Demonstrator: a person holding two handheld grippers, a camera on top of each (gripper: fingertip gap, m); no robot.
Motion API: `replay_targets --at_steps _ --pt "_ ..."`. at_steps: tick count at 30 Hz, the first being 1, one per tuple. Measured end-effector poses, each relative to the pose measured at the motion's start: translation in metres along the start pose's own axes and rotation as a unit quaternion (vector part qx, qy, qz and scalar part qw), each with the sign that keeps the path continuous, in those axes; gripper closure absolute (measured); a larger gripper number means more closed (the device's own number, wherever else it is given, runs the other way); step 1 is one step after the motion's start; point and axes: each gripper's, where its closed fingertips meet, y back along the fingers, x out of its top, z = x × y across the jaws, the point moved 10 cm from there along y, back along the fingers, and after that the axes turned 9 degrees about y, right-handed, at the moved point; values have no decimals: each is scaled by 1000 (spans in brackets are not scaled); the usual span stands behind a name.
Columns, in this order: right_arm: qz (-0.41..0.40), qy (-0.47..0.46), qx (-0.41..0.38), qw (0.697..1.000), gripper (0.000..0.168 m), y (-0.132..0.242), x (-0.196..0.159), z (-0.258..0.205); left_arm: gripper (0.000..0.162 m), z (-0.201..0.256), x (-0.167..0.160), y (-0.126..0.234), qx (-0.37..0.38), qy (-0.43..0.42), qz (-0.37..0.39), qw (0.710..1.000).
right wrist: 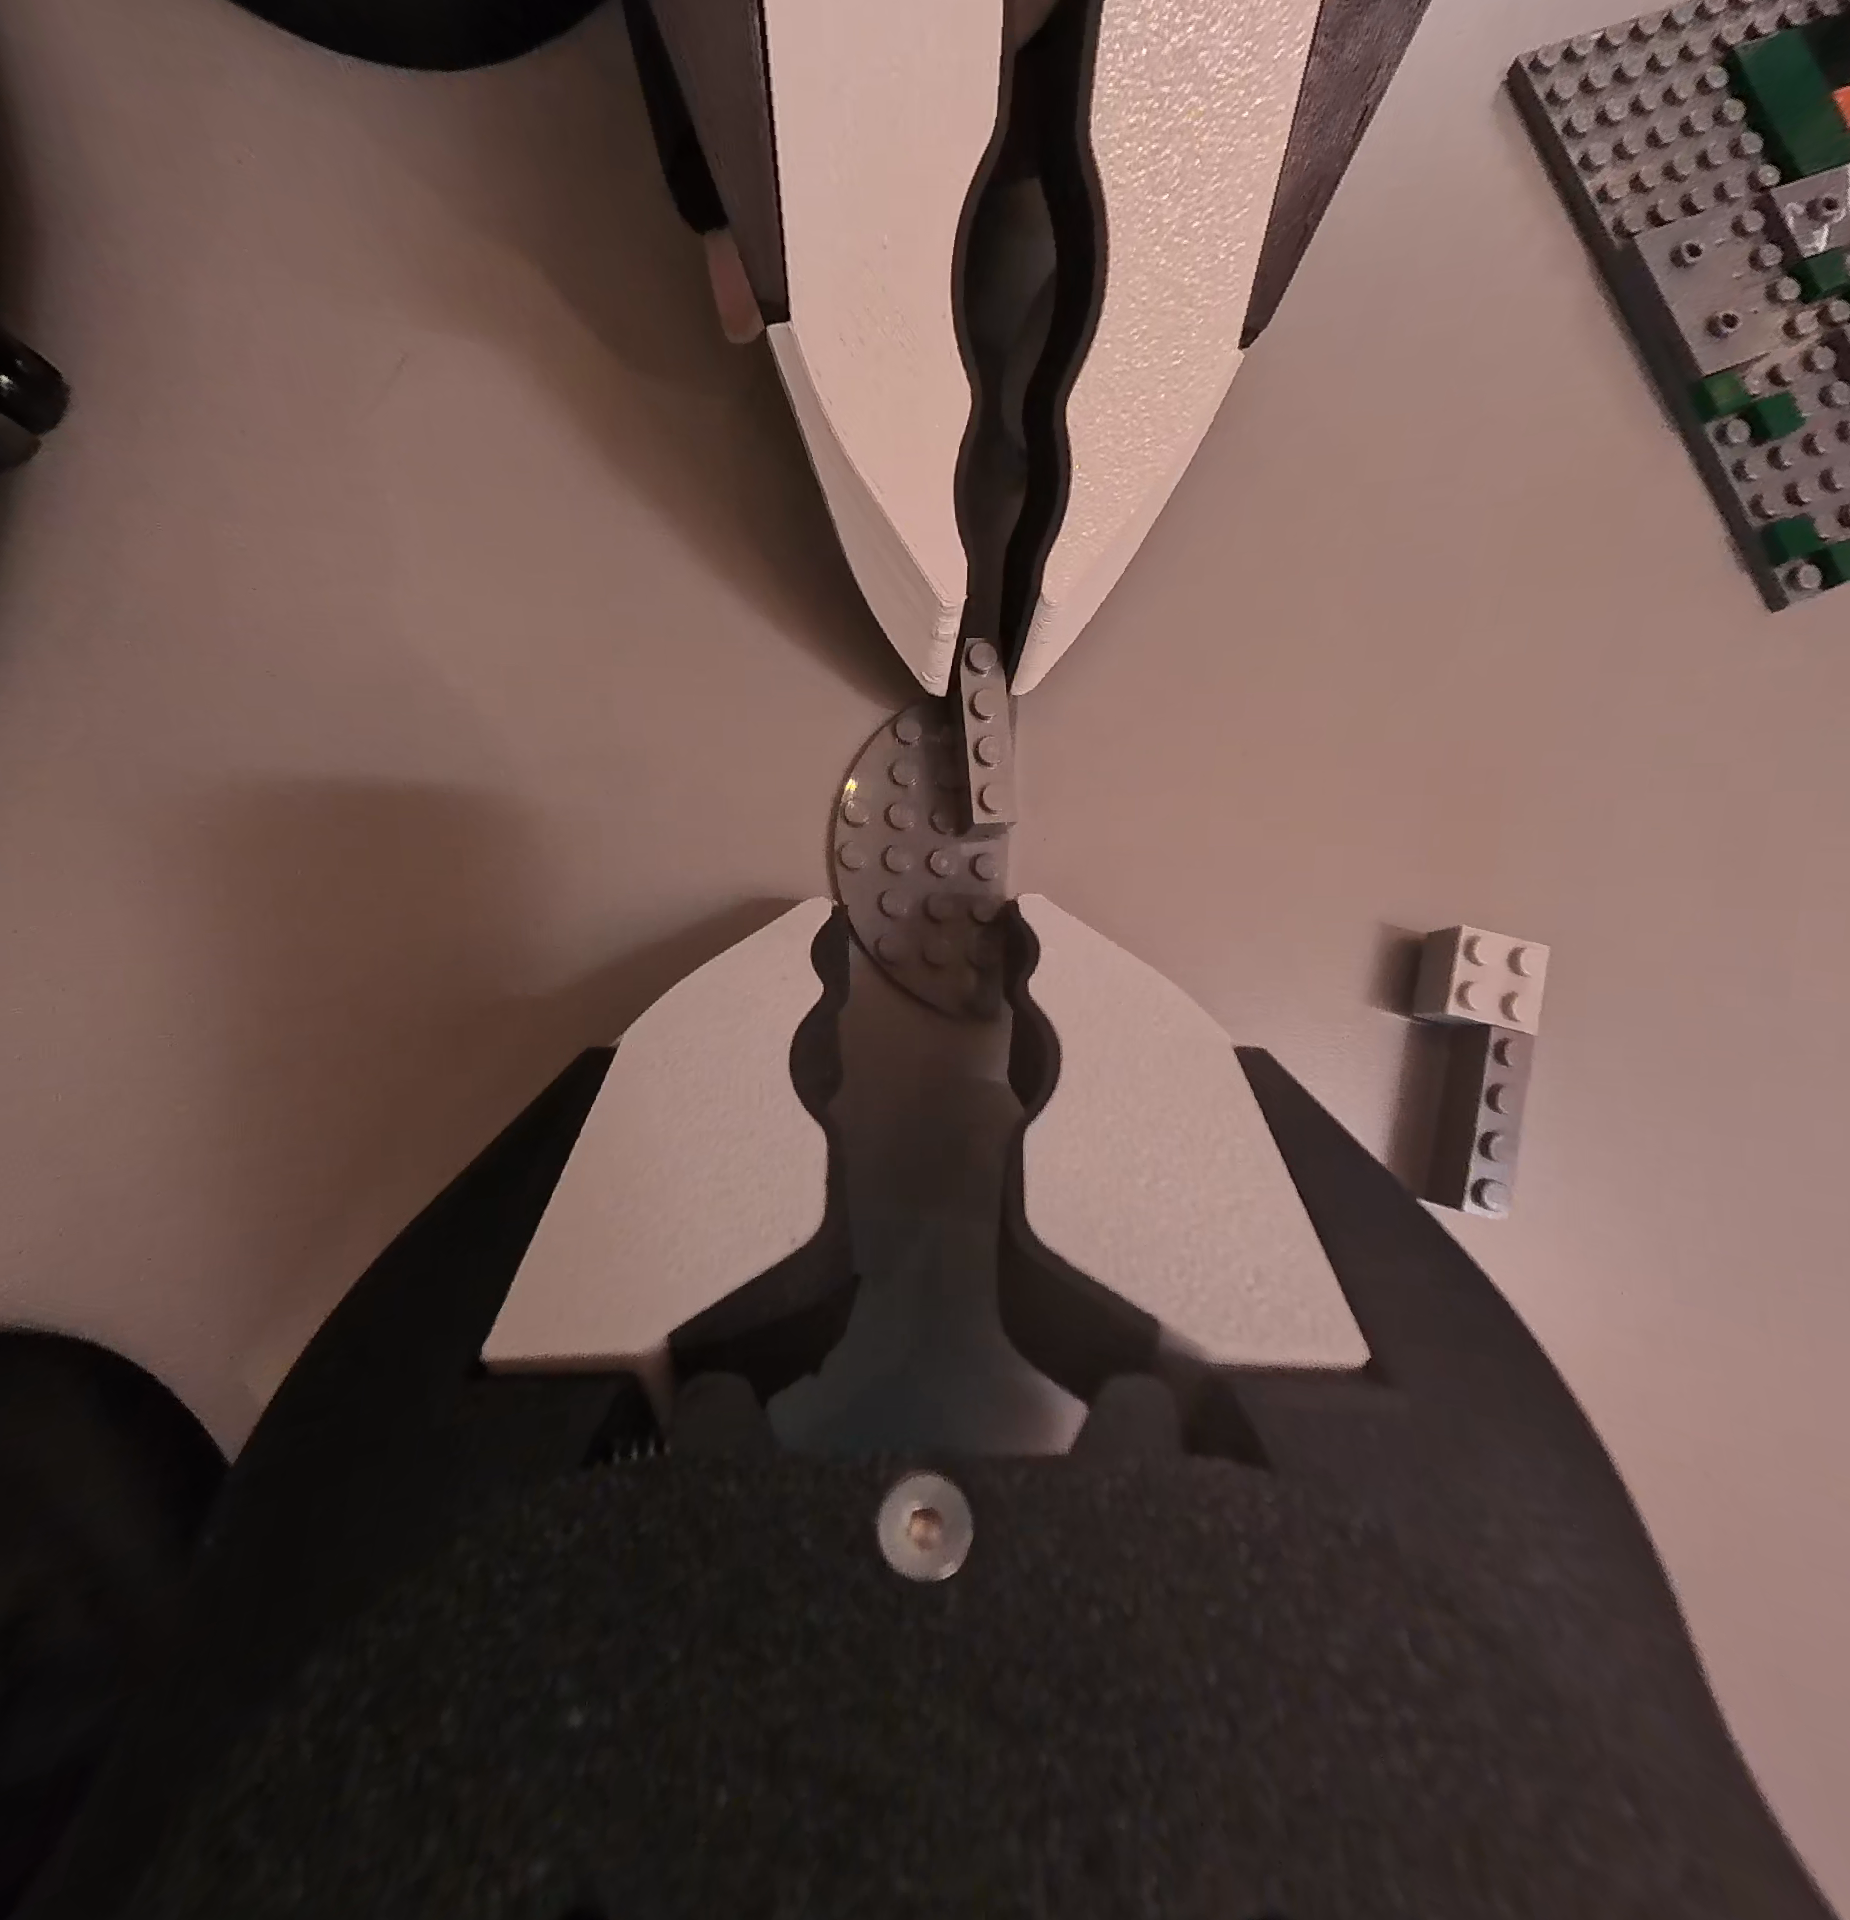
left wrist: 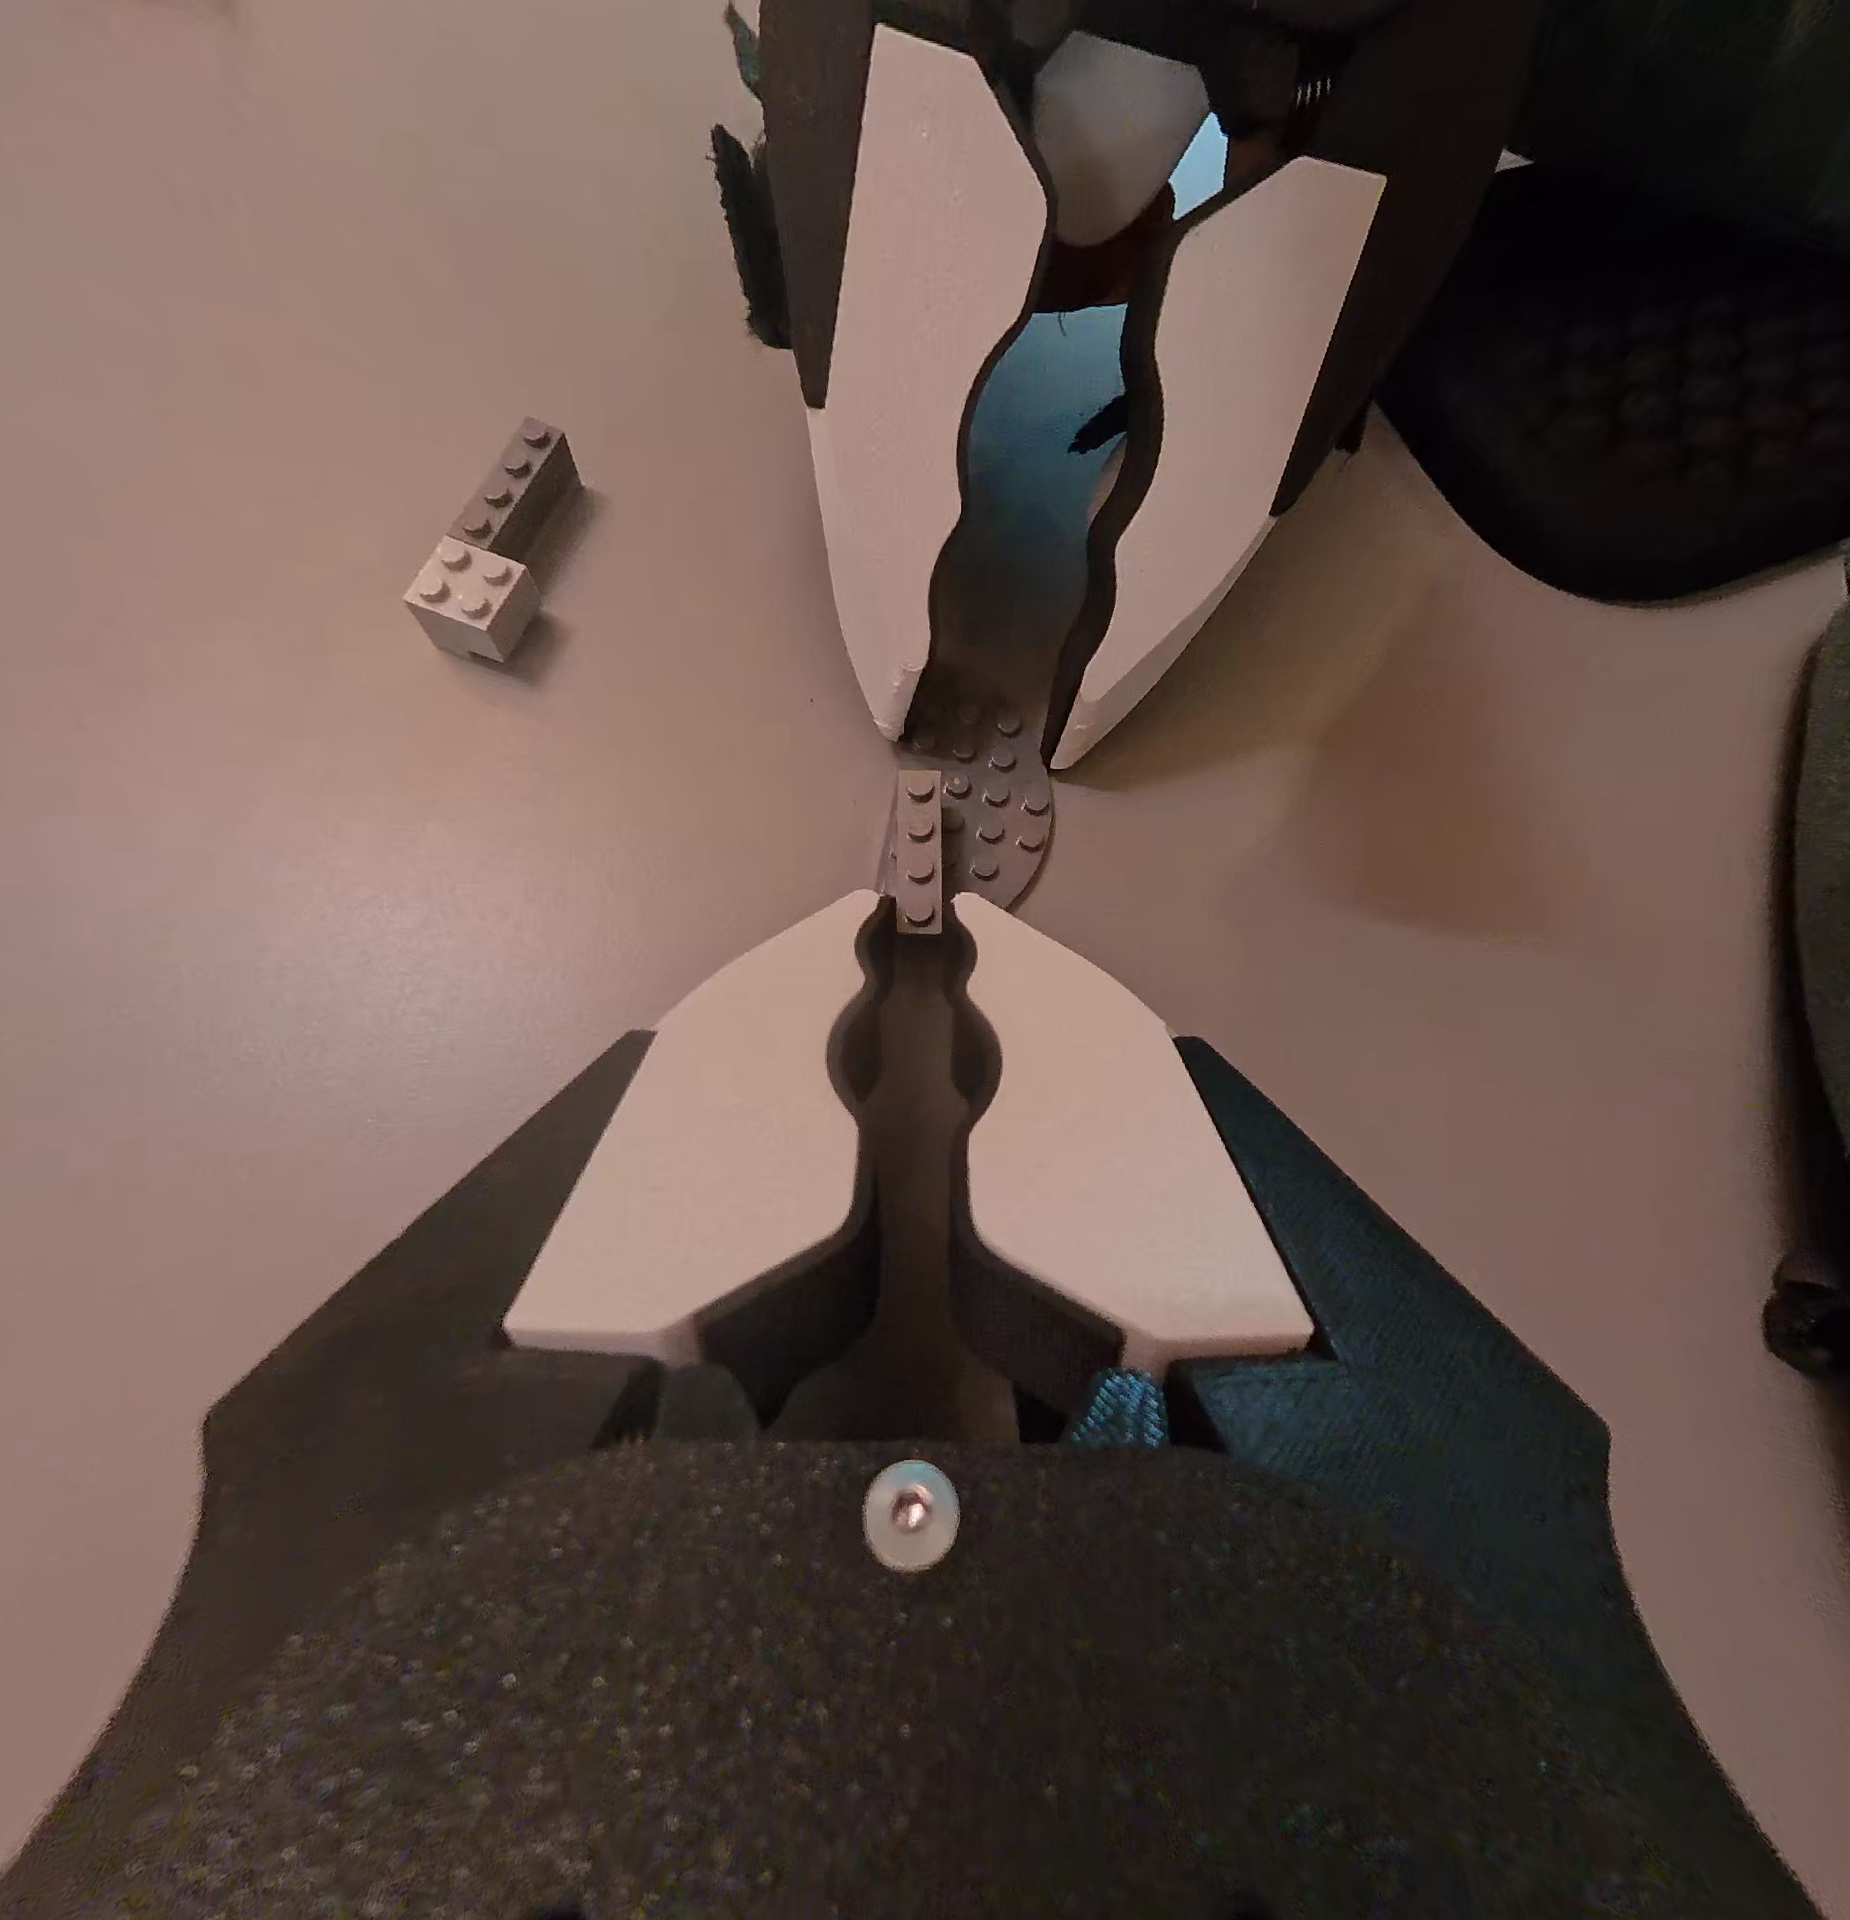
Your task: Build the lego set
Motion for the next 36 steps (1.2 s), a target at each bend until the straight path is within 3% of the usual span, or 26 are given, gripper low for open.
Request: replay_targets --at_steps 29,36 --pt "11 5 -2 1000 141 0 -2 0 154 1 3 -3 4 2 -1 1000" --pt "104 -31 -47 993 141 25 -4 8 154 0 2 1 -3 10 22 1000"
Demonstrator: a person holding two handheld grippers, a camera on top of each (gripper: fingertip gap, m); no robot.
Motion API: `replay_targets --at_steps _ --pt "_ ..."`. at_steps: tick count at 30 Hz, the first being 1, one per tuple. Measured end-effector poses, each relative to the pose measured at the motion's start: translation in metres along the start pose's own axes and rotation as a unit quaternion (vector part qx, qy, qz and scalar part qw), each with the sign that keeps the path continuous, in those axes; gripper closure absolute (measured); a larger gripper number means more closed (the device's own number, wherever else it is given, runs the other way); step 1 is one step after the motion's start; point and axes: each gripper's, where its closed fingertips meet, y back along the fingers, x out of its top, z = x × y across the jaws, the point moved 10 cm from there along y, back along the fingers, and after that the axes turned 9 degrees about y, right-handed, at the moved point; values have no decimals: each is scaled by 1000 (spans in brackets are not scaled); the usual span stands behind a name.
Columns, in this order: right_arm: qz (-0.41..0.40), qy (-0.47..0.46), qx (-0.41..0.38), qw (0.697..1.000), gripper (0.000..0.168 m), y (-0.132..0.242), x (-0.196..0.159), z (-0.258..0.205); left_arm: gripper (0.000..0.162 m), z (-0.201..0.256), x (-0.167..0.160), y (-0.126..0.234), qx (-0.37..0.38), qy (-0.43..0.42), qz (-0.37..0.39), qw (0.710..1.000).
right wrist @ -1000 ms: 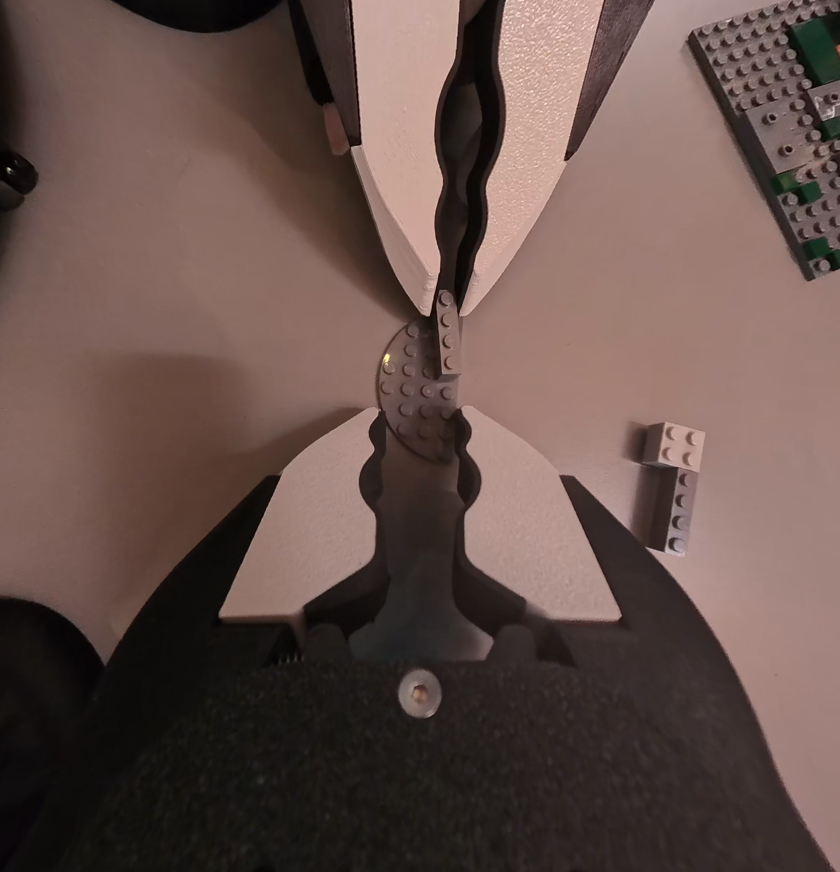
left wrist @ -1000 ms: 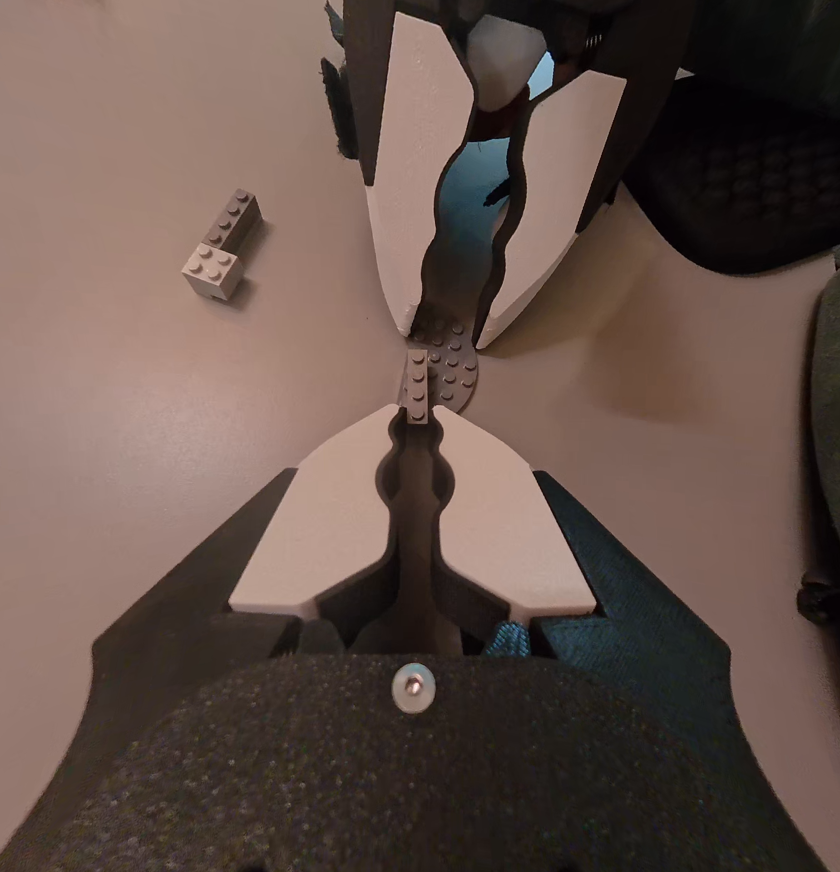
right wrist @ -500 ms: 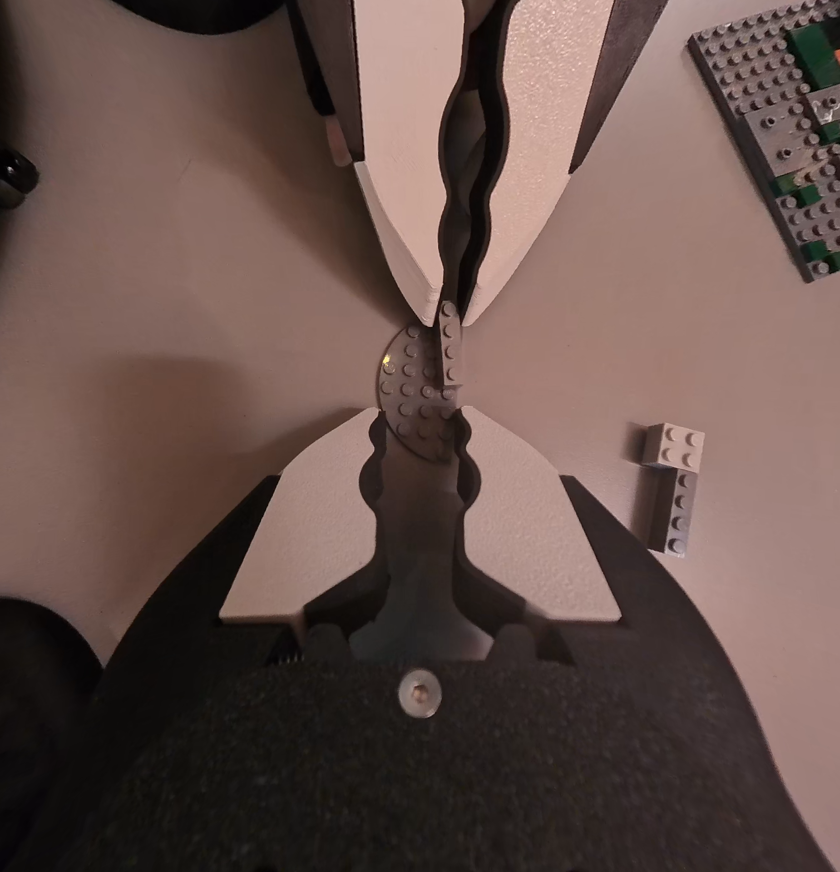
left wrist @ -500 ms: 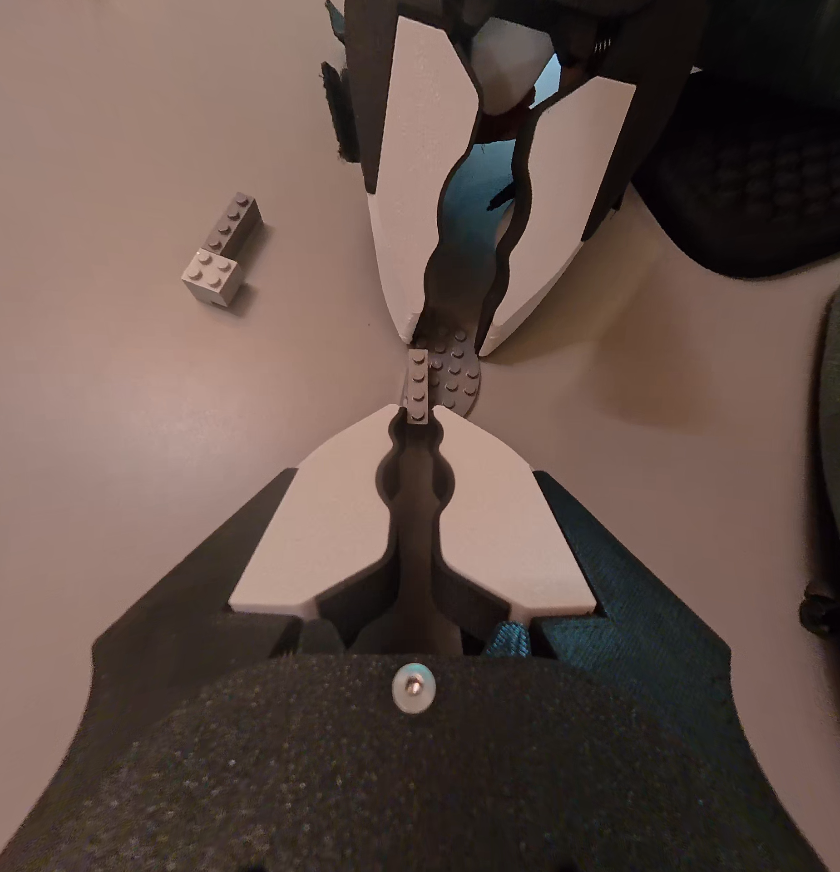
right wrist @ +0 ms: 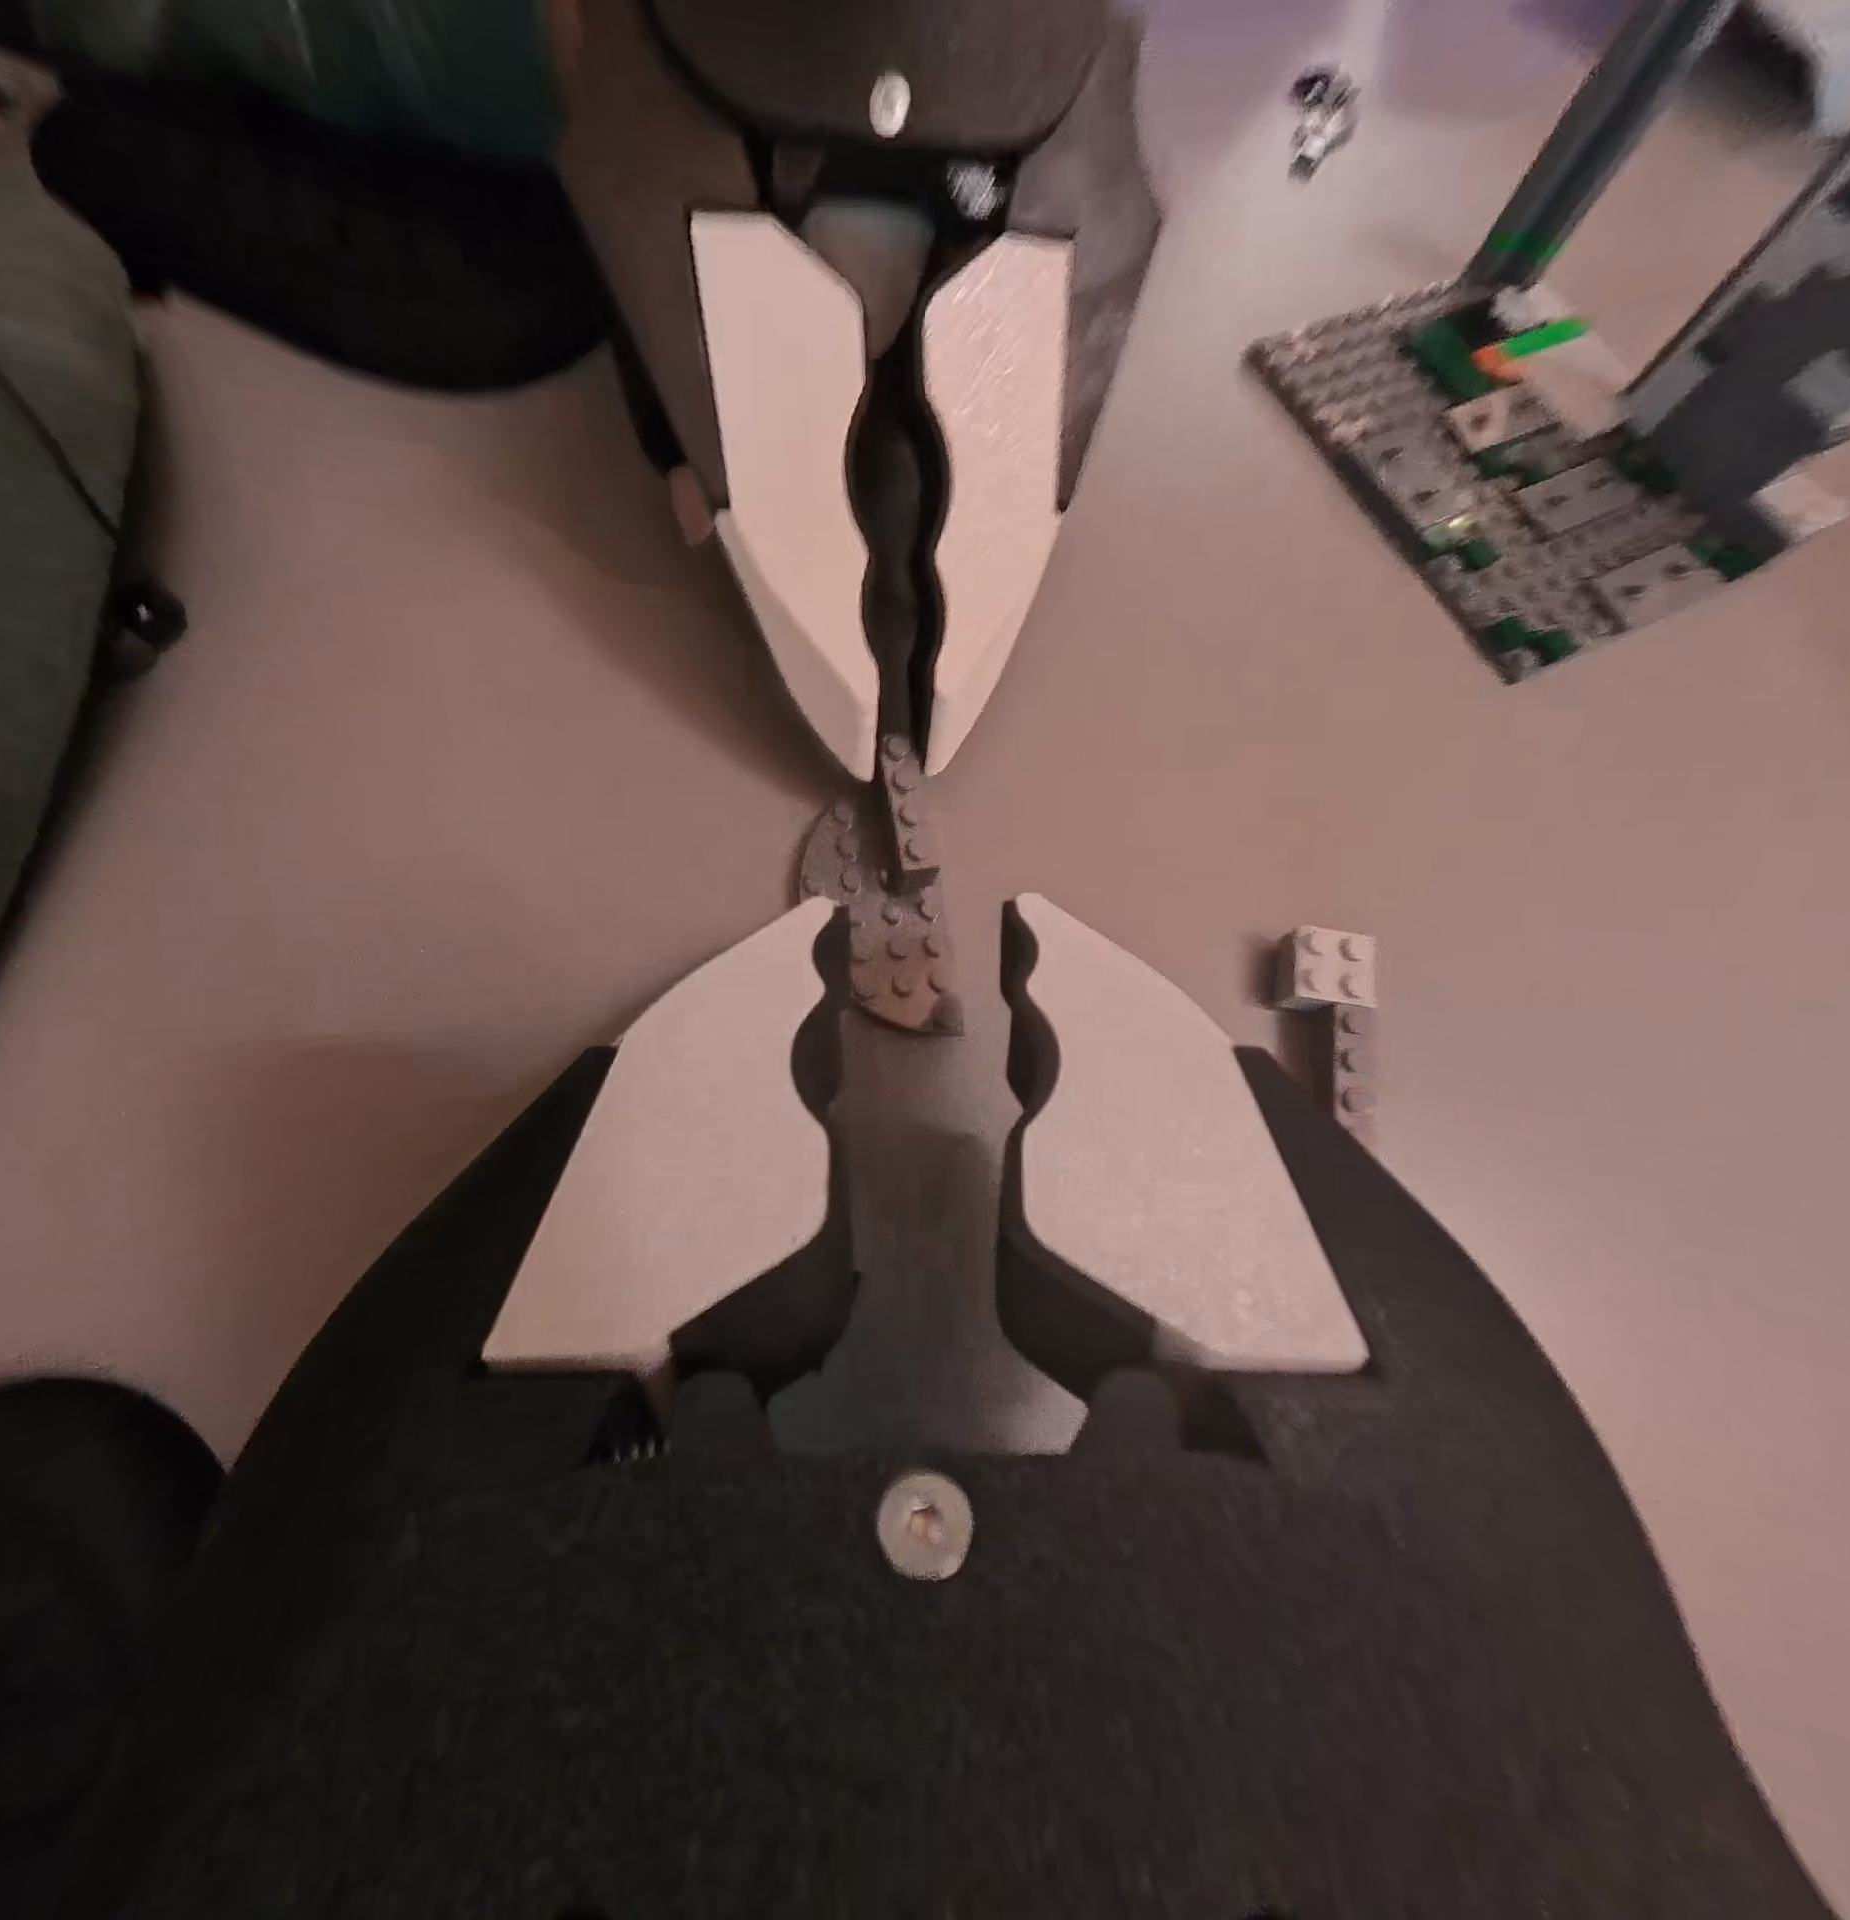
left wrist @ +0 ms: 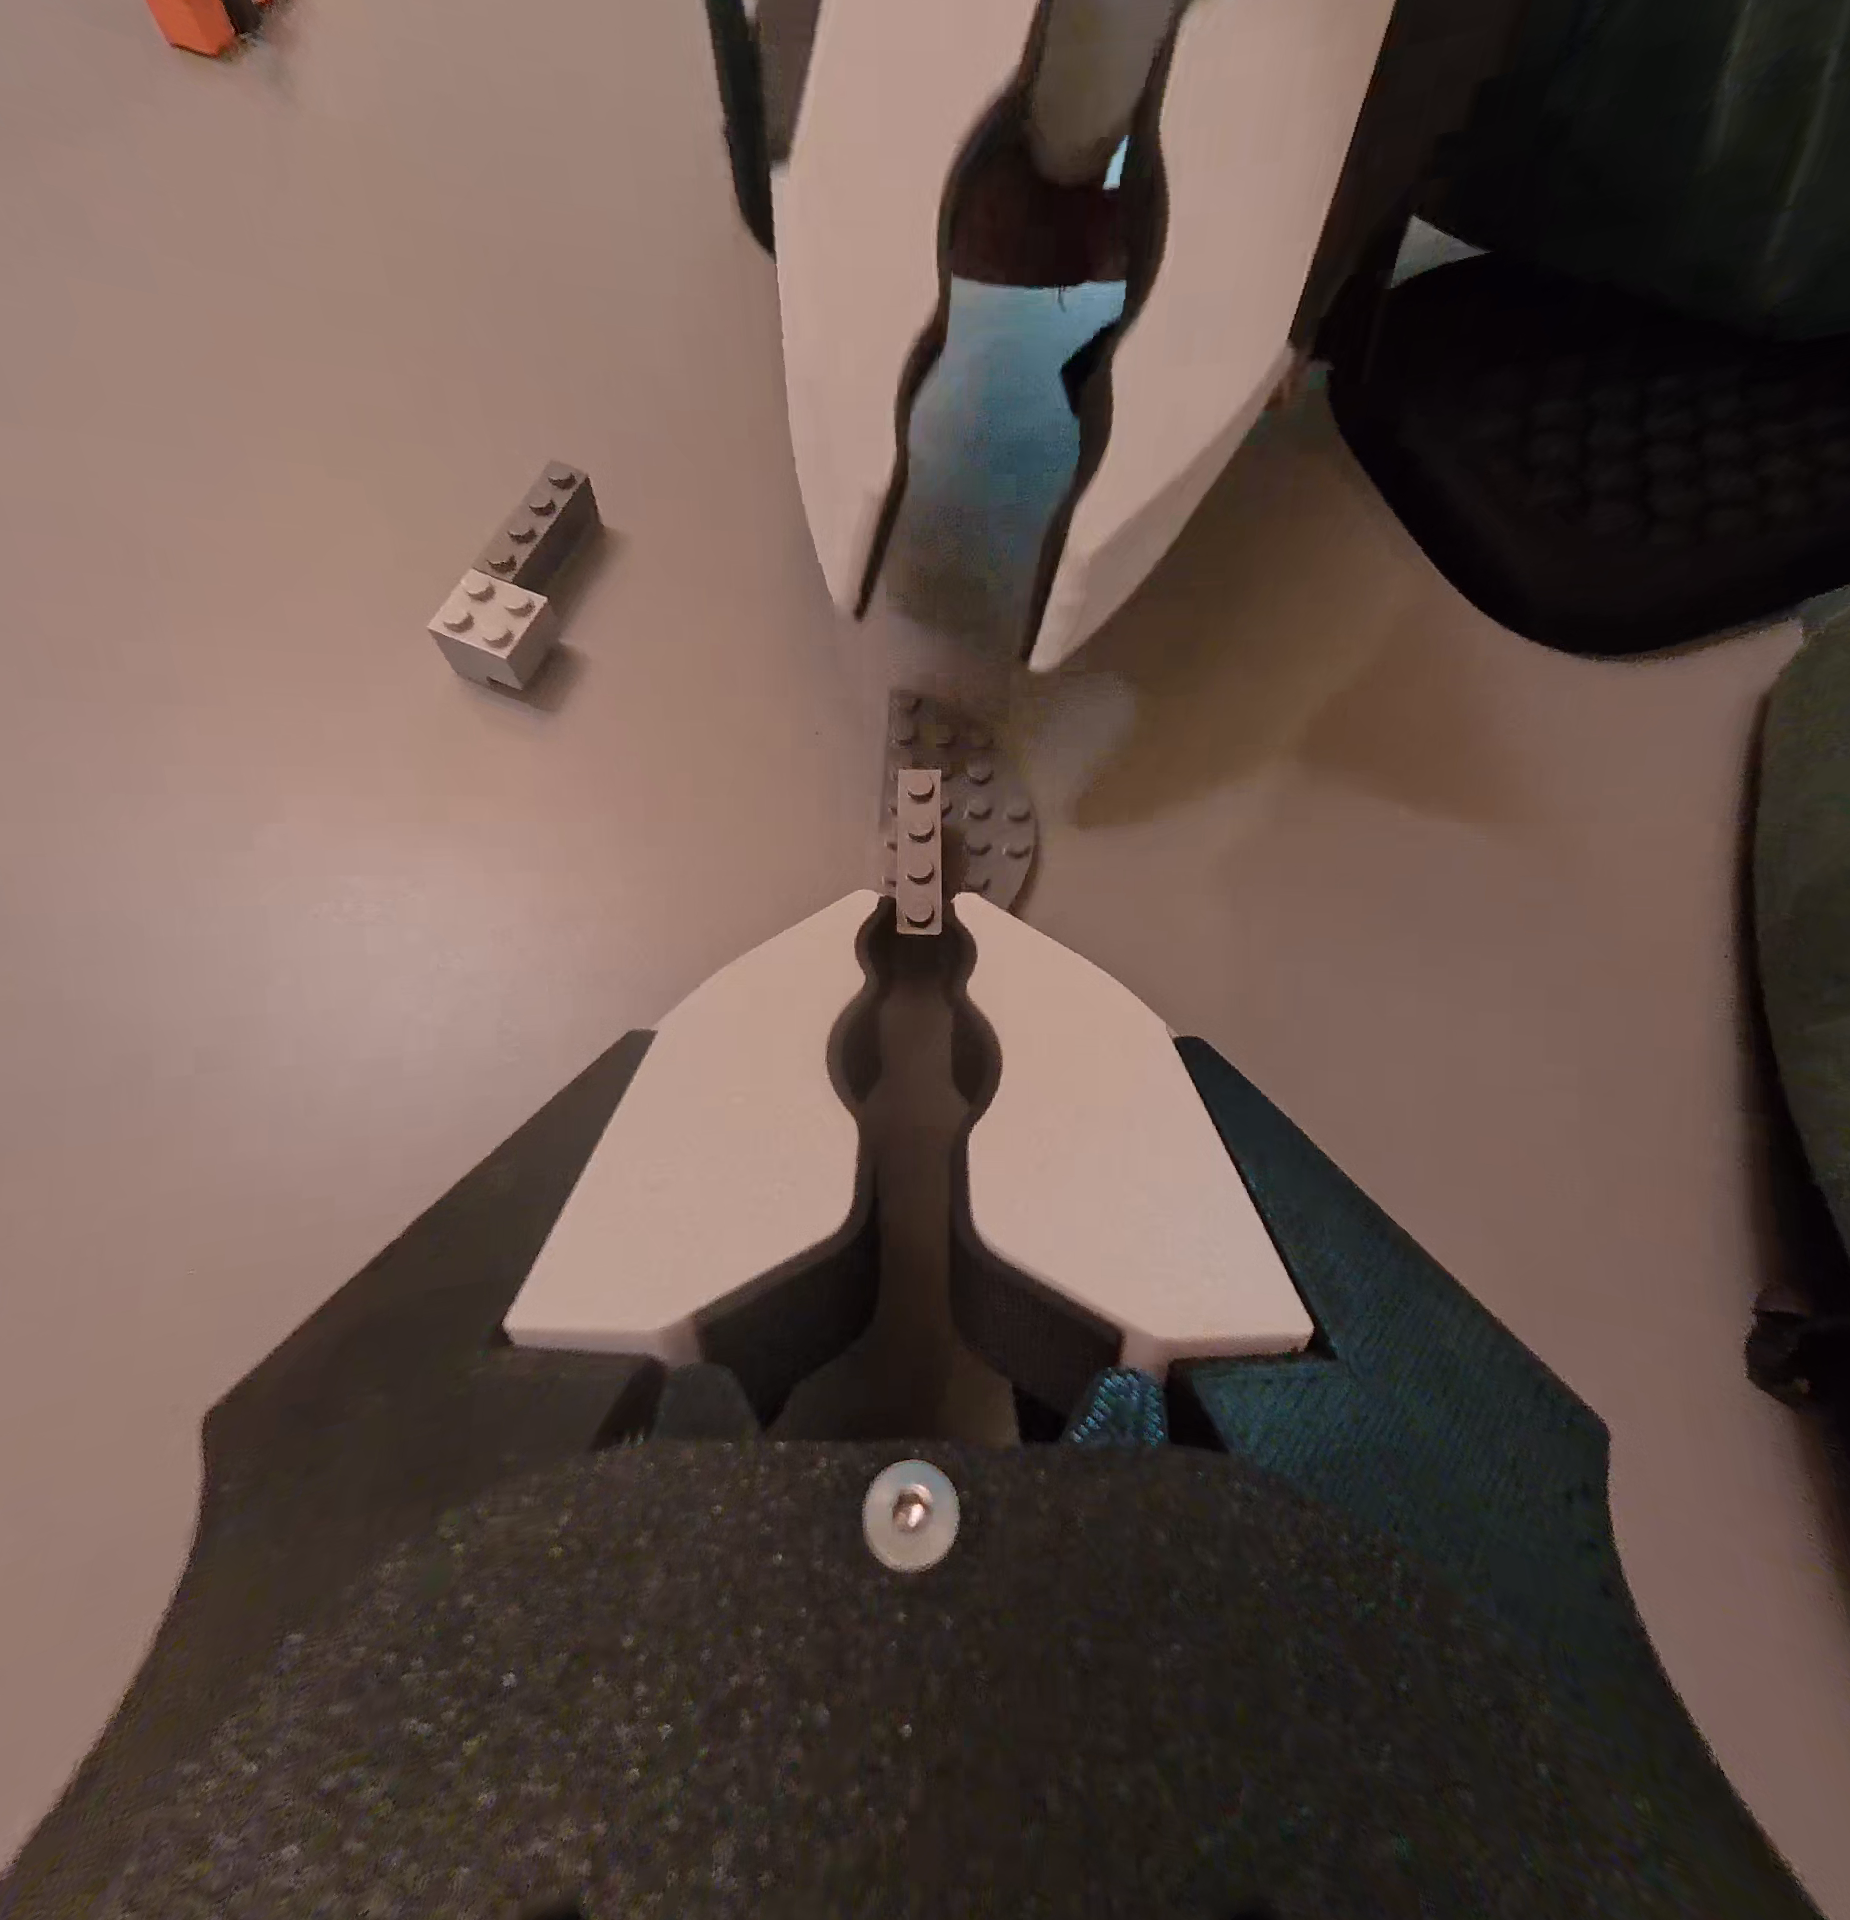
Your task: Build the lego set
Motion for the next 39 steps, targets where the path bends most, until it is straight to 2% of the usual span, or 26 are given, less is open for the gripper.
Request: replay_targets --at_steps 3,6,9,20,27,33,39 --pt "38 -17 -36 998 141 12 -1 7 154 0 -1 0 1 -4 4 1000" --pt "66 -35 -76 994 141 20 -3 13 128 2 3 2 -1 3 31 1000" --pt "81 -50 -110 989 141 26 -5 19 120 2 8 8 -3 6 71 997" --pt "107 -81 -204 970 142 48 -8 30 135 -6 37 41 72 1 190 979" --pt "141 -115 -287 941 146 70 -16 39 162 -16 63 47 123 9 248 961" --pt "186 -149 -364 900 168 90 -19 48 162 -32 88 42 151 55 311 937" --pt "192 -160 -413 876 168 101 -4 73 162 -47 117 36 197 71 357 910"
